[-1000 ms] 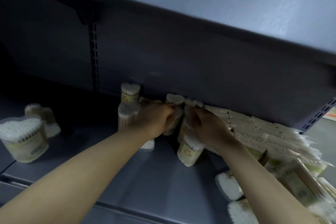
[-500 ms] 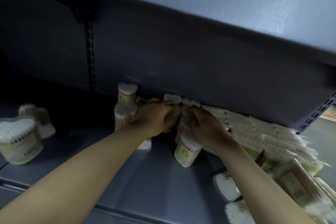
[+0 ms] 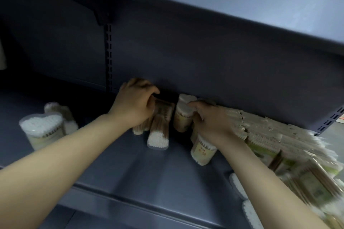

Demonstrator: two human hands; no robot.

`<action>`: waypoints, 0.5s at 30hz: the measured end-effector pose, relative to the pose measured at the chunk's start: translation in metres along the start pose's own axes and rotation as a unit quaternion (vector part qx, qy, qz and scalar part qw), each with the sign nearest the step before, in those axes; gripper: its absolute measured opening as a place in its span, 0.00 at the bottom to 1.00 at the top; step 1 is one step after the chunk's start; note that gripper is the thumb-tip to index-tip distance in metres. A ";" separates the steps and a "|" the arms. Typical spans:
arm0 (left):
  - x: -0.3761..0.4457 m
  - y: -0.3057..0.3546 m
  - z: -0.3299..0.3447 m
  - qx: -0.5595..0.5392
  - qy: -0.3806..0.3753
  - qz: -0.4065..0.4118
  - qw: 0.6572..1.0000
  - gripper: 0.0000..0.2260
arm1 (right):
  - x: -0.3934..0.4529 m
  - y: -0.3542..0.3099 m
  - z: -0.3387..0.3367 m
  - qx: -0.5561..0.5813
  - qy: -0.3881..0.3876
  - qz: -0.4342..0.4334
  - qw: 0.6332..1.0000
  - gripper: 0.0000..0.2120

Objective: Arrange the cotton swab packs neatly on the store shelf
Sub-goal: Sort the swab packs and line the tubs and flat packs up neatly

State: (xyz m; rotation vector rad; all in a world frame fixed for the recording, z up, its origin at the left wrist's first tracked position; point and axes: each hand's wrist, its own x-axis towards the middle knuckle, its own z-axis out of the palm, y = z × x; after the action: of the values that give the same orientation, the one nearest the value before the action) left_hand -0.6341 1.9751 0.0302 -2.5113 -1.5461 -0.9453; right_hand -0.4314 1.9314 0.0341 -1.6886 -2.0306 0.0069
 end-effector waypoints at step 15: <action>-0.050 -0.029 -0.019 0.012 -0.031 -0.060 0.998 0.20 | -0.011 -0.039 0.038 -0.009 -0.154 -0.133 0.979 0.15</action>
State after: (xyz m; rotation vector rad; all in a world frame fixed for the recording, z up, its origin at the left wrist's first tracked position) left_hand -0.6826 1.9433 0.0122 -2.4785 -1.7319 -0.8649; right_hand -0.4804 1.9237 0.0094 -1.4851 -2.4797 0.1710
